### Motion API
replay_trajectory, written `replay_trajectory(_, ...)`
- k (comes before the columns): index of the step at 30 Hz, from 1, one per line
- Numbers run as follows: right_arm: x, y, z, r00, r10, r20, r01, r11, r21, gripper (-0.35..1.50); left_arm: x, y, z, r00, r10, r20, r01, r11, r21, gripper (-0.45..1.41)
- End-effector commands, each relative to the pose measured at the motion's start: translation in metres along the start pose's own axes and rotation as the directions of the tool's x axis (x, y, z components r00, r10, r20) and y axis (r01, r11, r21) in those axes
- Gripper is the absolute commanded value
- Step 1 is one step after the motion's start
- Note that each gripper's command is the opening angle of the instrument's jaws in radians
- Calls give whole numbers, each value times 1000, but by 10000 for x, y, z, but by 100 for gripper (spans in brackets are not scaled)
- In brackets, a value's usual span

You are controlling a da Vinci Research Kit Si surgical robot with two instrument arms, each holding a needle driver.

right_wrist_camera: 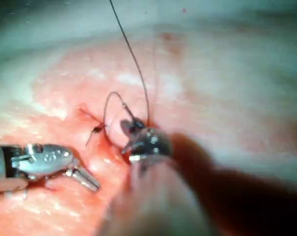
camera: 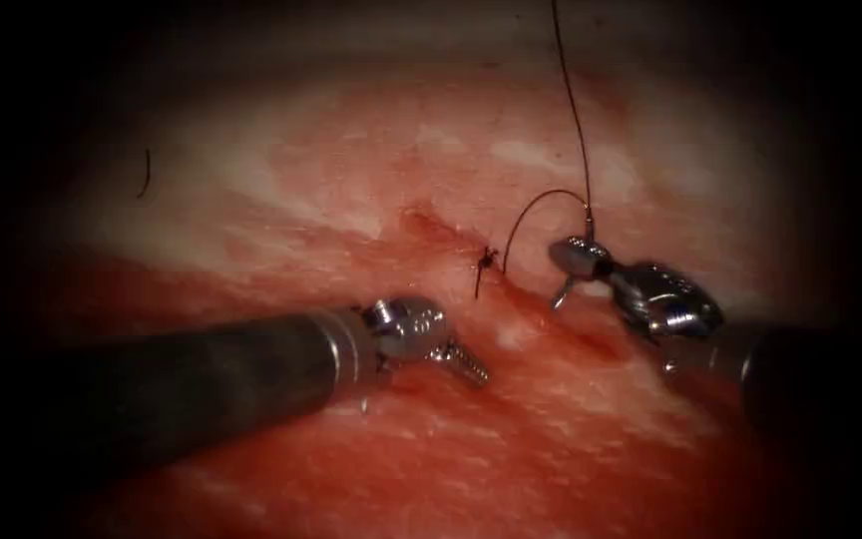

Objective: Wound Closure

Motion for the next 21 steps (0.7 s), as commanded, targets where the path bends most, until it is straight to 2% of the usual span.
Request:
replay_trajectory(1, 2, 0, 7, 999, 48, -8, -48, 998, 51, -35, -2, -2, 10, 1000, -1, -1, 1, 1000, -2, -23)
replay_trajectory(9, 15, -3, 1, 995, 86, -39, -82, 993, 90, -35, -1, -3, 13, 1000, -2, -1, 2, 1000, 4, -23)
replay_trajectory(13, 2, -9, 6, 983, 182, -7, -179, 973, 143, -35, -2, -3, 17, 1000, -2, -1, 2, 1000, 5, -23)
replay_trajectory(21, -24, -23, 19, 966, 252, 50, -257, 946, 198, -35, -2, -4, 18, 1000, -2, -1, 2, 1000, 4, -28)
